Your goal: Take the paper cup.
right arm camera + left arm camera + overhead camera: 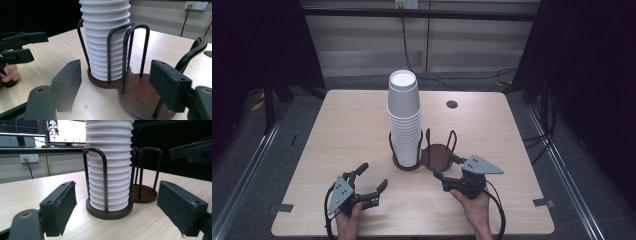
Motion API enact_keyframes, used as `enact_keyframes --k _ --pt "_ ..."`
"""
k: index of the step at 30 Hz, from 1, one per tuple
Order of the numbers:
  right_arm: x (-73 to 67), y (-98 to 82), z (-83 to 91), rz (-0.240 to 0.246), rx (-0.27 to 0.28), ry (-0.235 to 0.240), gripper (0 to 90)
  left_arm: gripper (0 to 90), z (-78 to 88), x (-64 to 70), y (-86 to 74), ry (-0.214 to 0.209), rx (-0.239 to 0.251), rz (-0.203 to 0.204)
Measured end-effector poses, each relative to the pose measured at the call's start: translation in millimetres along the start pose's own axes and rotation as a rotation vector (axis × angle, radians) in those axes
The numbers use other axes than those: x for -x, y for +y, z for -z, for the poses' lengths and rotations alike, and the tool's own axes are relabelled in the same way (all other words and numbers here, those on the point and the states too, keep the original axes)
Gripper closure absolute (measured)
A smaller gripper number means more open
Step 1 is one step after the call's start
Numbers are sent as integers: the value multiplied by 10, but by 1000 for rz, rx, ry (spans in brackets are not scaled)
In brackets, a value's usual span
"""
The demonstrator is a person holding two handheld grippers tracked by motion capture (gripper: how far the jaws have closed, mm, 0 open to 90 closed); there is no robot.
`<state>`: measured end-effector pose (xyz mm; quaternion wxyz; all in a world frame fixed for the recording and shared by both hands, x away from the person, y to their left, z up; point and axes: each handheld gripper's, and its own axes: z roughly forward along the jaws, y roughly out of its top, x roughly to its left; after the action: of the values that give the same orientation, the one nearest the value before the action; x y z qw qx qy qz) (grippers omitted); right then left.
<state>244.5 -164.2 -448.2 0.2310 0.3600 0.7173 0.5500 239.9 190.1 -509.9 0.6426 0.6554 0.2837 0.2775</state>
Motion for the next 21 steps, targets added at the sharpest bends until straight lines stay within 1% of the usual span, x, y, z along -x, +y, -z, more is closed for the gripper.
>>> enact_keyframes --k 2,3,4,5,7,8,11,13,14,17,18,21 --pt "-4 65 -8 -1 -7 14 247 157 0 0 0 0 0 0" --pt "-9 102 -16 -4 -13 19 233 157 -4 7 -2 -3 3 12" --pt "-9 102 -16 -4 -13 19 233 157 -4 7 -2 -3 3 12" --pt "-20 189 -28 2 -17 24 210 157 0 1 0 -1 0 0" --pt "-23 256 -37 -2 -25 43 202 157 -1 1 0 0 1 1" --pt "-19 292 -41 -2 -26 59 194 157 -1 2 0 0 2 2" --pt "-1 393 -61 -10 -25 82 184 157 0 1 0 -1 0 -1" --pt "24 466 -86 -20 -36 106 150 157 1 -1 0 -1 -1 -3" --pt "35 505 -100 -22 -40 118 150 157 0 0 0 -1 0 0" --pt "35 613 -134 -8 -45 127 159 157 0 1 0 -1 0 0" --pt "37 647 -148 -5 -47 137 158 157 0 1 0 -1 0 0" --pt "42 743 -189 -1 -66 156 137 157 -1 2 0 -1 1 2"
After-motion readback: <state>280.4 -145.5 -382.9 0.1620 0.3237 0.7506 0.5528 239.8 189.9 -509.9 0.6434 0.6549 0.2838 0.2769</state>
